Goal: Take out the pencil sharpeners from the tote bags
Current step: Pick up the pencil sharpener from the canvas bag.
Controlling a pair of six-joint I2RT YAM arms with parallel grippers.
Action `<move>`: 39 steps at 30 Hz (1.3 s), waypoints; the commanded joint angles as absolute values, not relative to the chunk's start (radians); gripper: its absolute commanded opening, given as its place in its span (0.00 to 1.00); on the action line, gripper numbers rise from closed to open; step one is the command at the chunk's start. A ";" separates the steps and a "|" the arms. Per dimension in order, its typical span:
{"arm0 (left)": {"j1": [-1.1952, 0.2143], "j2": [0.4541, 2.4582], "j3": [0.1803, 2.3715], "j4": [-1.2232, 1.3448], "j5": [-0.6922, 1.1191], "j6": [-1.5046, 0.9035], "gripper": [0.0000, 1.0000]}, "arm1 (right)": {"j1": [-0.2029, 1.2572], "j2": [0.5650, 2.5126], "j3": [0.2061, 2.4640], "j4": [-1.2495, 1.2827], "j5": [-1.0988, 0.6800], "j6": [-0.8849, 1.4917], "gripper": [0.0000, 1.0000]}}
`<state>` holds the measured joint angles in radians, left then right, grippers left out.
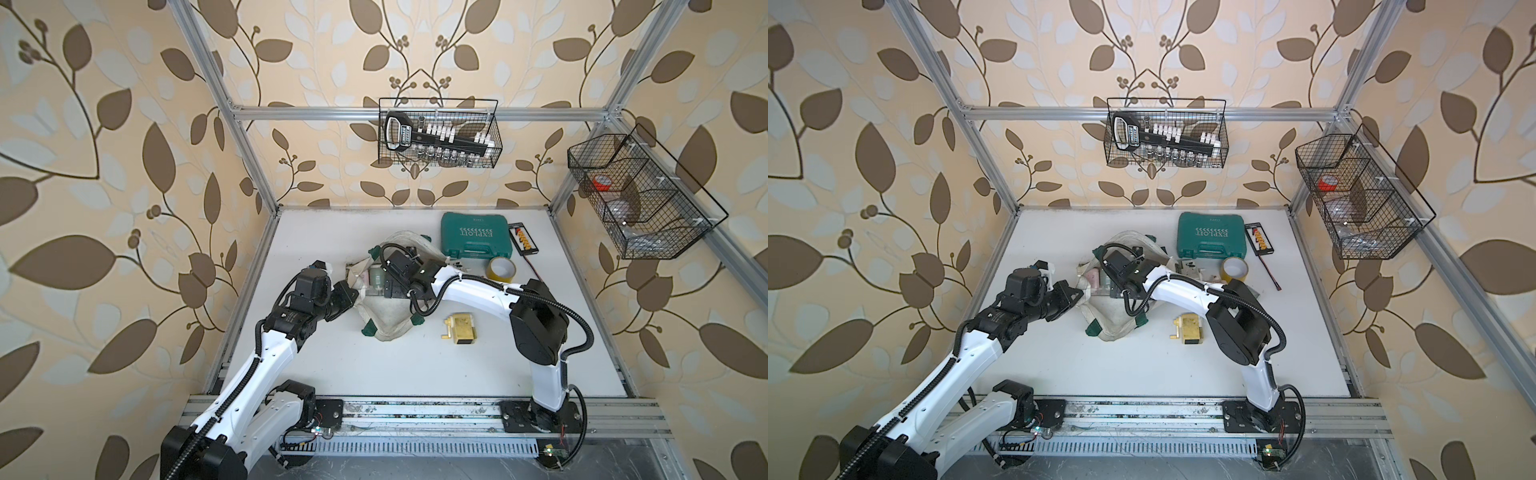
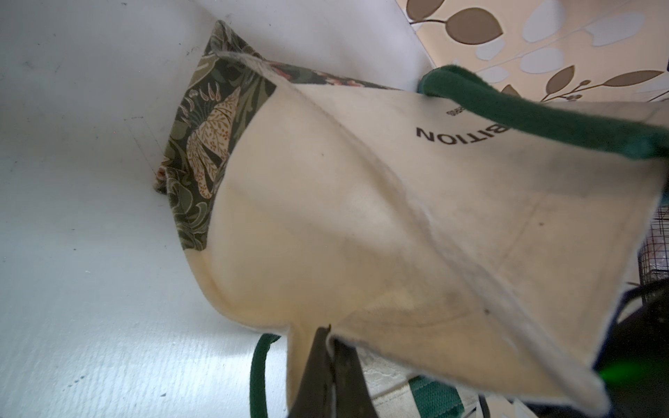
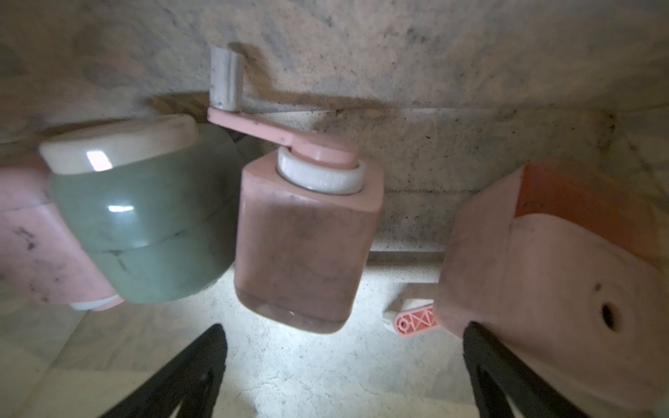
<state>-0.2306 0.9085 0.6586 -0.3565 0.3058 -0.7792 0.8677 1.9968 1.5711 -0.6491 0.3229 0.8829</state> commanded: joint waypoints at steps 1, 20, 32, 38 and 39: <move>-0.236 0.925 0.667 -0.426 0.258 -0.778 0.00 | 0.854 2.014 1.597 -0.639 0.300 0.892 1.00; -0.238 0.927 0.671 -0.425 0.264 -0.789 0.00 | 0.853 2.049 1.616 -0.572 0.363 0.973 0.91; -0.238 0.921 0.673 -0.429 0.268 -0.790 0.00 | 0.851 2.138 1.669 -0.572 0.401 0.987 0.84; -0.238 0.917 0.679 -0.443 0.263 -0.785 0.00 | 0.847 2.160 1.669 -0.583 0.414 0.999 0.76; -0.238 0.918 0.678 -0.443 0.263 -0.785 0.00 | 0.848 2.157 1.667 -0.583 0.415 0.997 0.74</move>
